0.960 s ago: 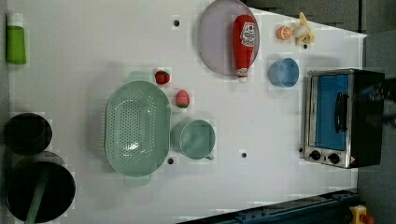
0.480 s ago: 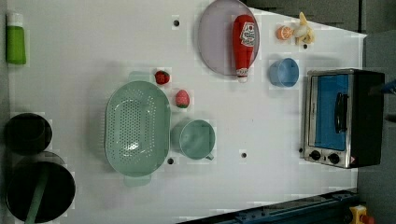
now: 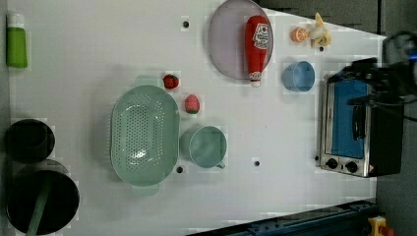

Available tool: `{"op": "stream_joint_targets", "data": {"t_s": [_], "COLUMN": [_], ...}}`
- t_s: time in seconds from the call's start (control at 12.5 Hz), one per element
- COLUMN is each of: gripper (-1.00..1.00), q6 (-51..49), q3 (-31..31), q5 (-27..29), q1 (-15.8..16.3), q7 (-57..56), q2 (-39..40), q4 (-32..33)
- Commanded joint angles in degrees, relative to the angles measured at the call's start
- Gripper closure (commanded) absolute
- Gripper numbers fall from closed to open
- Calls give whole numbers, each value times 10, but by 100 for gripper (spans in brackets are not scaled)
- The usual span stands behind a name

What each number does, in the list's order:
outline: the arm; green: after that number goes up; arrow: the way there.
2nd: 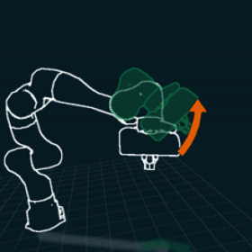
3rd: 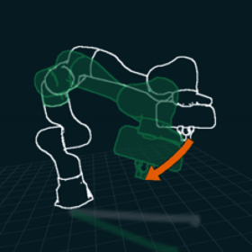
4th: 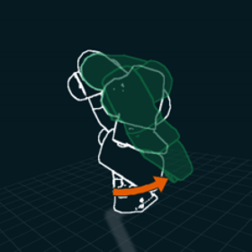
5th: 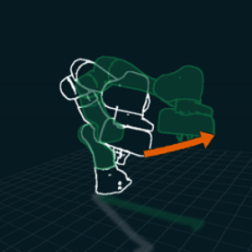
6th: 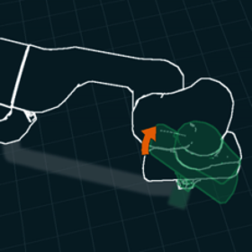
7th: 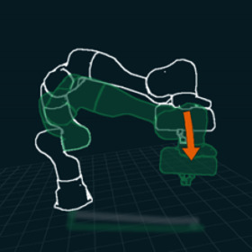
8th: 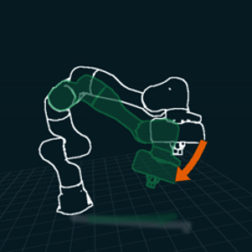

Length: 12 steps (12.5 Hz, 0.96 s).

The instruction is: Pick ketchup from plate and place it on table.

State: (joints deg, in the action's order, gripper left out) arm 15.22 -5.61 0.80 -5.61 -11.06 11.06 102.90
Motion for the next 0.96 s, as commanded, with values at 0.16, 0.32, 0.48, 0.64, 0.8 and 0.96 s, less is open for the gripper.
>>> {"op": "stream_joint_targets", "data": {"t_s": [0.16,0.32,0.48,0.64,0.8,0.96], "gripper": [-100,-100,-100,-100,-100,-100], "q6": [69,106,137,169,204,231], "q3": [-15,-15,-15,-15,-15,-15], "q5": [3,2,0,-3,-9,-29], "q1": [8,11,16,22,28,32], "q7": [-164,-211,-220,-220,-224,-224], "q2": [52,84,115,148,186,226], "q4": [1,1,0,-5,-25,-54]}}
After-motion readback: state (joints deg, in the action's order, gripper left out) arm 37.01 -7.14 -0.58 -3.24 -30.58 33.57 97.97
